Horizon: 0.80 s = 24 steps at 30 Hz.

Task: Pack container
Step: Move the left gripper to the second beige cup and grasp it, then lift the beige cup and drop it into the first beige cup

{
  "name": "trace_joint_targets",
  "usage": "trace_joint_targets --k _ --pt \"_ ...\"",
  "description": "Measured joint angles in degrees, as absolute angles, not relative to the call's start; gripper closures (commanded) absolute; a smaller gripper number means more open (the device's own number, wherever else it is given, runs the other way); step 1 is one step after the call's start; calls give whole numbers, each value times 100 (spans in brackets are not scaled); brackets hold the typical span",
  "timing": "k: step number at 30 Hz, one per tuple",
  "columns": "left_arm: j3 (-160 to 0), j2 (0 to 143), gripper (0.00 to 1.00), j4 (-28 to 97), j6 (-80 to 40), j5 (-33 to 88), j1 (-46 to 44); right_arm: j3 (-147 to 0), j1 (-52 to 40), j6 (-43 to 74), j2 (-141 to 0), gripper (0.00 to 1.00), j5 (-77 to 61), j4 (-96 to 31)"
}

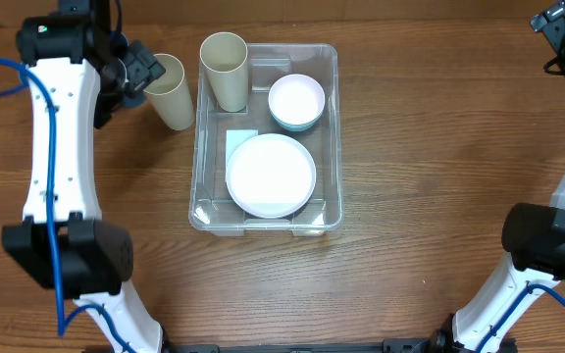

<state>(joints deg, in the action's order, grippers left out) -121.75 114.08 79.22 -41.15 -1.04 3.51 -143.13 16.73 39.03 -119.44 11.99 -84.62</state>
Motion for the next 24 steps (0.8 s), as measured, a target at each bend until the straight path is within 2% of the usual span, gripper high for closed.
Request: trace_joint_targets --k 6,9,10,12,13,14,24 --pt "-12125 12103 0 7485 -4950 104 375 -14313 1673 3903 -11944 0 1199 -8464" --pt "-12125 12293 11 7363 -5022 185 375 -14313 1673 3900 -11944 0 1199 -8462" --pt "-12125 12357 26 7328 -5050 198 375 -14313 1673 3900 -11944 0 1199 -8462" --pt "-12125 12446 69 7258 -5092 200 375 -14313 1673 3900 -11944 0 1197 -8462" --pt "-12125 12466 86 7255 -5098 200 375 -14313 1673 3900 -11944 0 1199 -8462" --pt "-12125 12475 96 7244 -5109 200 375 -14313 1673 3900 -11944 0 1199 -8462" --pt "-12125 12475 96 7531 -4567 281 375 -14313 1673 3900 -11944 0 1199 -8462"
